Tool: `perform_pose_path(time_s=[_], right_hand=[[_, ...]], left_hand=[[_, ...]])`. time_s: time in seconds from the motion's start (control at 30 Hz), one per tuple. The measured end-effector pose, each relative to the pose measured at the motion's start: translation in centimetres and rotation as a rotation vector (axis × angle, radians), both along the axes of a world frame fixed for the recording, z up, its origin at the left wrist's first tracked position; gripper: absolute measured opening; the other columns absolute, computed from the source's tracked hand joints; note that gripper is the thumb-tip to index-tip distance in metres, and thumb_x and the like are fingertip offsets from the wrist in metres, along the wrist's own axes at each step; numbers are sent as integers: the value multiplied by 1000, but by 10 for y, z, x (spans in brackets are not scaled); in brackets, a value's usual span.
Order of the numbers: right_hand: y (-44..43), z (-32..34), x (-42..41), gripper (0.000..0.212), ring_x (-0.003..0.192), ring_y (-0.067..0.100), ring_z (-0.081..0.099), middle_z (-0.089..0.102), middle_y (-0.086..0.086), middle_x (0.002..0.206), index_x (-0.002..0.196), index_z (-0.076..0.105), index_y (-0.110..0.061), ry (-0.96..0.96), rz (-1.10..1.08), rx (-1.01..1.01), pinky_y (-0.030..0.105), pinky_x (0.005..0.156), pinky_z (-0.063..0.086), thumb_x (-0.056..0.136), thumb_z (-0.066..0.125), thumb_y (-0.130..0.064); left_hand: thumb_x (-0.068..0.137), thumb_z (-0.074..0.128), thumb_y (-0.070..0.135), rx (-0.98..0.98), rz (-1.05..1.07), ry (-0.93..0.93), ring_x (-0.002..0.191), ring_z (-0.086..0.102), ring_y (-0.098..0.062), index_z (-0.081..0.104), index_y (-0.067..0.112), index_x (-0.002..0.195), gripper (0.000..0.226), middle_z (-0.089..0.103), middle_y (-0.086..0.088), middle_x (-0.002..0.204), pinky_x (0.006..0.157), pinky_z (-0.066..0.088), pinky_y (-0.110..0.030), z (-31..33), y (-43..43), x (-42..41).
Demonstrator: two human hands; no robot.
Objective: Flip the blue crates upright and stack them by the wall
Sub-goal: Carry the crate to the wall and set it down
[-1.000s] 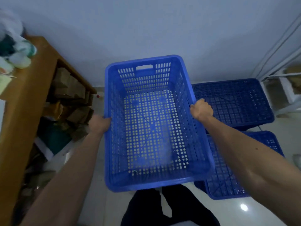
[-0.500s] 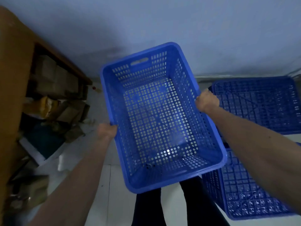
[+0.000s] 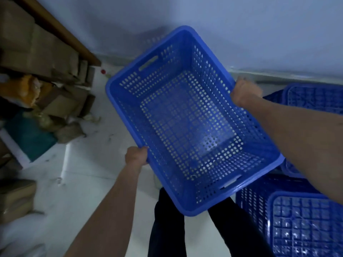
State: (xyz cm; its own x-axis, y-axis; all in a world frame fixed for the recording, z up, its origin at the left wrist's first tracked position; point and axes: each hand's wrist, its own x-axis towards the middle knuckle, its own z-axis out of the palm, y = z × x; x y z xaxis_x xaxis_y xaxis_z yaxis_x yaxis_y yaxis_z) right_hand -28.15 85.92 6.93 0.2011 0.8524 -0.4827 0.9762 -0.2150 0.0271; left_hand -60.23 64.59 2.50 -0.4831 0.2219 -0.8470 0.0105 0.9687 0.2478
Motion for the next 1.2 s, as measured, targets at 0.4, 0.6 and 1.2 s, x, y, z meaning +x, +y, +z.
perform_pose_path(time_s=[0.4,0.6,1.2], right_hand=[[77,-69,-20,49,128,39,44,42,18,139,137,42,-2,4,166,64,47,104,38,94,57,-21],[109,-79,-25,50,126,38,45,42,17,137,139,43,-6,-19,270,74,49,104,35,95,55,-25],[194,-129,-36,53,124,43,44,36,20,139,142,38,-3,172,380,2,53,100,42,94,53,-18]], left_hand=[[97,58,15,48,428,-183,90,67,-34,59,5,81,18,67,-20,97,74,59,-43,-63,-15,90],[101,50,14,67,582,-258,89,62,-28,57,2,106,15,62,-16,102,63,53,-32,-64,-3,136],[103,41,5,320,799,-368,73,69,-26,53,5,104,12,65,-16,92,50,59,-29,-107,36,193]])
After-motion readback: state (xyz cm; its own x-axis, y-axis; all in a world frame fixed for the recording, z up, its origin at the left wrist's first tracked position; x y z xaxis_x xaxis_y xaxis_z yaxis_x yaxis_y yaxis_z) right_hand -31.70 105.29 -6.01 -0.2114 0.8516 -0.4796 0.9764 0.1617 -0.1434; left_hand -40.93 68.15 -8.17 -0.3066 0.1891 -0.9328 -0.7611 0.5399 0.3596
